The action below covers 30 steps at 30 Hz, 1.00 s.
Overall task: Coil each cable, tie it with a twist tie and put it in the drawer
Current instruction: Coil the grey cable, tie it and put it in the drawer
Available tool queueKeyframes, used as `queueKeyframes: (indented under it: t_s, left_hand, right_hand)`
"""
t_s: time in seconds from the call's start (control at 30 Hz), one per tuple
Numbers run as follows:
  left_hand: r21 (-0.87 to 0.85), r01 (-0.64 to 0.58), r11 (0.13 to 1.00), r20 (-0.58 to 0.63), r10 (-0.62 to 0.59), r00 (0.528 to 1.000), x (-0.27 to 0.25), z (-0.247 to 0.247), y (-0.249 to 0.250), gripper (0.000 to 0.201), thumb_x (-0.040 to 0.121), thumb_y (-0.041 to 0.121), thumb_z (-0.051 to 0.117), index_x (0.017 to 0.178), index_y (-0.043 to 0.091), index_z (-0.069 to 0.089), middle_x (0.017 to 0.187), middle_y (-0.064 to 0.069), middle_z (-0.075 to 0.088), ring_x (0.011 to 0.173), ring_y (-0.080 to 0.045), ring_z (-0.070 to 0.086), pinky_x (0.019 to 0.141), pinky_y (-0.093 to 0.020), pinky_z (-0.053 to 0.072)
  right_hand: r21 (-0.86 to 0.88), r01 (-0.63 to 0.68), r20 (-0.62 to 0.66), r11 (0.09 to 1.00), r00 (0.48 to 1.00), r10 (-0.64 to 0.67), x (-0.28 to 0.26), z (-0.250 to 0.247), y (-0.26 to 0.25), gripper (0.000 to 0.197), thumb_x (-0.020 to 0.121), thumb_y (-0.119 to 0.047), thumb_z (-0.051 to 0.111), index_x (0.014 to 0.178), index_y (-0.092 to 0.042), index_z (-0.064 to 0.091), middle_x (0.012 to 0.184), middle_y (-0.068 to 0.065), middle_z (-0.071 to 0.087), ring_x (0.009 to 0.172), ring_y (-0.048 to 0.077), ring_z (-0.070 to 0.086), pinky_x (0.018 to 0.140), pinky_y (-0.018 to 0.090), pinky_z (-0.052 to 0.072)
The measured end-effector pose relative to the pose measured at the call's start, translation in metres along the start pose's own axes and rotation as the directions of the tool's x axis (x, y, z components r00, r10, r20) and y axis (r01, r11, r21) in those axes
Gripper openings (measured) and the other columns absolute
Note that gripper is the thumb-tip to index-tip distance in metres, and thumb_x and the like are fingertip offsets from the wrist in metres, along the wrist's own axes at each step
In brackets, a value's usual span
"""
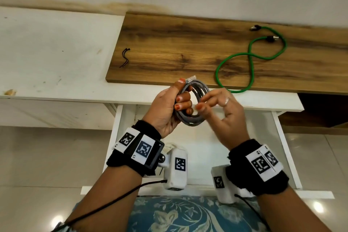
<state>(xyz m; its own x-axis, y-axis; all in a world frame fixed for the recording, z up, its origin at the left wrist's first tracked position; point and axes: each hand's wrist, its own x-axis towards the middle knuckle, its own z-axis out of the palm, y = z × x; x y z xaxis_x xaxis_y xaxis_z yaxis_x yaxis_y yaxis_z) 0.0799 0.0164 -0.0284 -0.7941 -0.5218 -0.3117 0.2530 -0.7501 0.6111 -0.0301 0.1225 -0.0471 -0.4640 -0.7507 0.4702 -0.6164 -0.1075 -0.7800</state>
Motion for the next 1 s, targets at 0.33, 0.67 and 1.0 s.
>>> queueKeyframes:
  t_s: [0.33, 0.67, 1.0]
  left_hand:
    - [0.105, 0.309, 0.945, 0.258, -0.326, 0.91, -0.009, -0.001, 0.0, 0.029, 0.092, 0.034, 0.047, 0.084, 0.007, 0.055, 0.04, 0.011, 0.035, 0.031, 0.0, 0.034, 0.042, -0.018, 0.041]
    - [0.45, 0.272, 0.85, 0.116, -0.358, 0.926, -0.01, 0.004, -0.001, 0.037, 0.083, 0.046, 0.052, 0.08, 0.01, 0.056, 0.046, 0.01, 0.033, 0.036, -0.001, 0.033, 0.059, -0.028, 0.057]
    - [0.61, 0.211, 0.764, -0.003, -0.264, 0.964, -0.012, 0.004, -0.002, 0.053, 0.077, 0.062, 0.047, 0.072, 0.012, 0.059, 0.056, -0.002, 0.059, 0.066, -0.026, 0.068, 0.066, -0.032, 0.055]
  right_hand:
    - [0.443, -0.439, 0.351, 0.782, 0.887, 0.299, 0.004, -0.016, -0.005, 0.035, 0.089, -0.033, 0.059, 0.124, -0.03, 0.056, 0.097, -0.002, 0.063, 0.085, 0.014, 0.062, 0.065, 0.034, 0.057]
    - [0.362, -0.515, 0.396, 0.777, 0.84, 0.371, 0.007, -0.013, -0.006, 0.015, 0.087, -0.039, 0.06, 0.088, -0.024, 0.065, 0.064, -0.006, 0.055, 0.047, 0.012, 0.04, 0.042, 0.026, 0.045]
    - [0.3, -0.303, 0.236, 0.905, 0.942, 0.238, 0.003, -0.01, 0.004, 0.015, 0.086, -0.02, 0.056, 0.093, -0.03, 0.065, 0.075, -0.01, 0.06, 0.045, 0.003, 0.047, 0.04, 0.019, 0.037]
